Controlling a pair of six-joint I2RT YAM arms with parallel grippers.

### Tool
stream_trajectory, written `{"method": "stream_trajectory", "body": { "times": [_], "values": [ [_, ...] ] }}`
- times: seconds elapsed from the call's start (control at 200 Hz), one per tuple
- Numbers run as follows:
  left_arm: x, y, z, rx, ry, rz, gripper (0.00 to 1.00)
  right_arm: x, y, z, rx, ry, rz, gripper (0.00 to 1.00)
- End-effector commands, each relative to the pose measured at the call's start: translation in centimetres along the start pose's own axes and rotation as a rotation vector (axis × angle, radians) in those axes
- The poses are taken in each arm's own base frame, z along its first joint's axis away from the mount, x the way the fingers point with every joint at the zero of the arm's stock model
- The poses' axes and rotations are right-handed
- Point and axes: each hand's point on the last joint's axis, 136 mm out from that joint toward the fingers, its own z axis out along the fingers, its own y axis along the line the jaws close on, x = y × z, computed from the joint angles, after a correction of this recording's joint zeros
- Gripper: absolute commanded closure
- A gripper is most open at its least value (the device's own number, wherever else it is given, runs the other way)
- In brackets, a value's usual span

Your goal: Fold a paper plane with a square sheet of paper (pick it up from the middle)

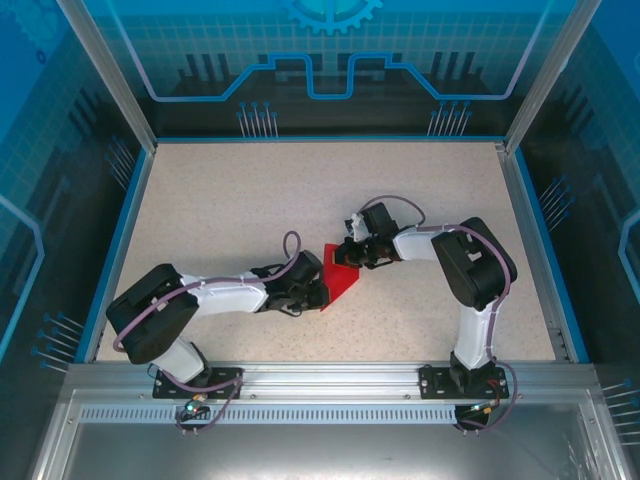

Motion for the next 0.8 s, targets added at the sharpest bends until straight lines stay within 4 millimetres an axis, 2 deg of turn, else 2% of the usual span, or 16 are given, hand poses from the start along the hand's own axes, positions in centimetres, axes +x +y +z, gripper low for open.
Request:
{"method": "stream_trajectory", "body": {
  "times": [0.0, 0.185, 0.39, 0.555, 0.795],
  "values": [
    [-0.5, 0.2, -0.1, -0.039, 0.007, 0.043, 0.76, 0.6, -1.8, 0.5, 0.041, 0.031, 0.031, 0.96],
    [-0.8, -0.5, 0.2, -0.019, 0.008, 0.056, 0.75, 0.6, -1.6, 0.5, 0.033, 0.033, 0.033, 0.96],
    [-0.8, 0.0, 0.9, -0.044, 0.022, 0.052, 0.76, 0.7, -1.6, 0.5, 0.029, 0.036, 0.033, 0.97],
    [-0.8, 0.0, 1.0, -0.04, 0.028, 0.05, 0.86, 0.8, -1.5, 0.6, 0.024, 0.04, 0.031, 0.97],
    [-0.9, 0.0, 1.2, -0.034, 0.038, 0.052, 0.94, 0.6, -1.4, 0.5, 0.023, 0.037, 0.028, 0.97]
  ]
}}
